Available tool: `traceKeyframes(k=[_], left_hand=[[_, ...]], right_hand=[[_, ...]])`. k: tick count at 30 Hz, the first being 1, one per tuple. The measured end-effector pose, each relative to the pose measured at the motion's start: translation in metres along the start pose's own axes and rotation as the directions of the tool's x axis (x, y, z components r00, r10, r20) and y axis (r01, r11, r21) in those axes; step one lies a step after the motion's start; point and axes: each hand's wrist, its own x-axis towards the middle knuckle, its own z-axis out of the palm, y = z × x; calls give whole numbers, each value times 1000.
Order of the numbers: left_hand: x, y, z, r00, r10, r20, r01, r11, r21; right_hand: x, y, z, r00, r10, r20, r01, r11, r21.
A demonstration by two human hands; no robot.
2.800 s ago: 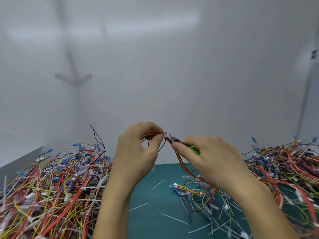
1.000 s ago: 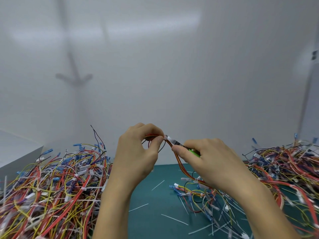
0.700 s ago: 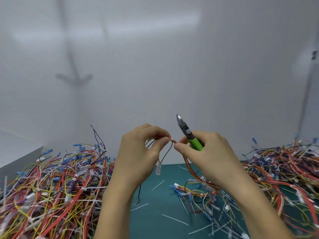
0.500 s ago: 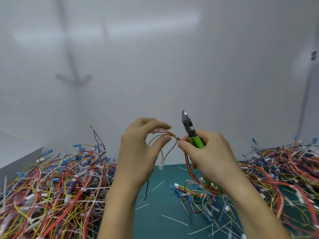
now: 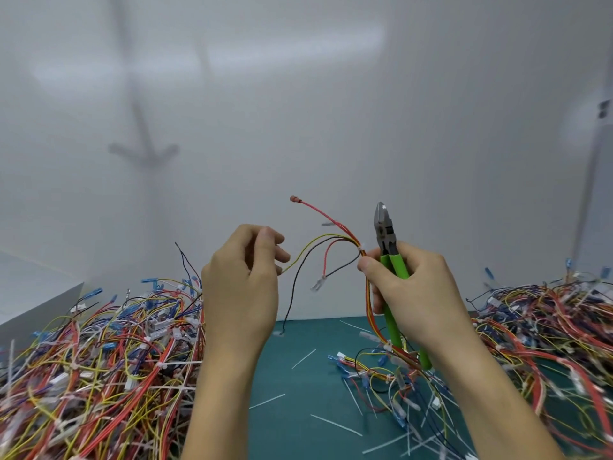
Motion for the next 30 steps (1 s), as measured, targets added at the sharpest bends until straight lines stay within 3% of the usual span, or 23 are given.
traceKeyframes(k=[5,7,9,11,13,16,18,21,23,26,30], left_hand=[[5,-7,-5,985,-138,-105,132,990,-57],[5,-8,-9,992,-91,-89,90,996,-9],[3,-6,-14,994,100,44,-106,982,154],[2,-3,-11,929,254,270,-318,920,230],[-1,-2,-1,861,271,430,-407,874,265],[-8,-1,14,848,229,478,-429,825,367],[-10,-4,16,874,194,445,-373,855,360],[-8,-12,12,944,11,330,-121,942,314],[-7,-13,10,944,-119,308,31,961,276],[-10,-8,12,931,-199,305,112,953,281],[-11,-11,12,918,-267,294,174,935,309]], right_hand=[[0,-1,-1,1000,-22,-3,22,1000,-16],[0,-1,0,1000,-30,-1,30,999,-32],[-1,0,3,999,-35,10,35,997,-67],[-3,0,7,999,-24,44,28,995,-93],[-5,0,10,996,-9,83,15,998,-67],[-6,-2,10,994,-4,110,8,999,-36],[-6,-5,7,994,-7,113,14,998,-59],[-4,-8,-3,998,-58,37,64,984,-168],[-3,-10,-10,995,-98,-20,92,976,-198],[-2,-13,-11,993,-90,-82,91,996,1],[-3,-17,-9,903,-183,-388,256,956,146]])
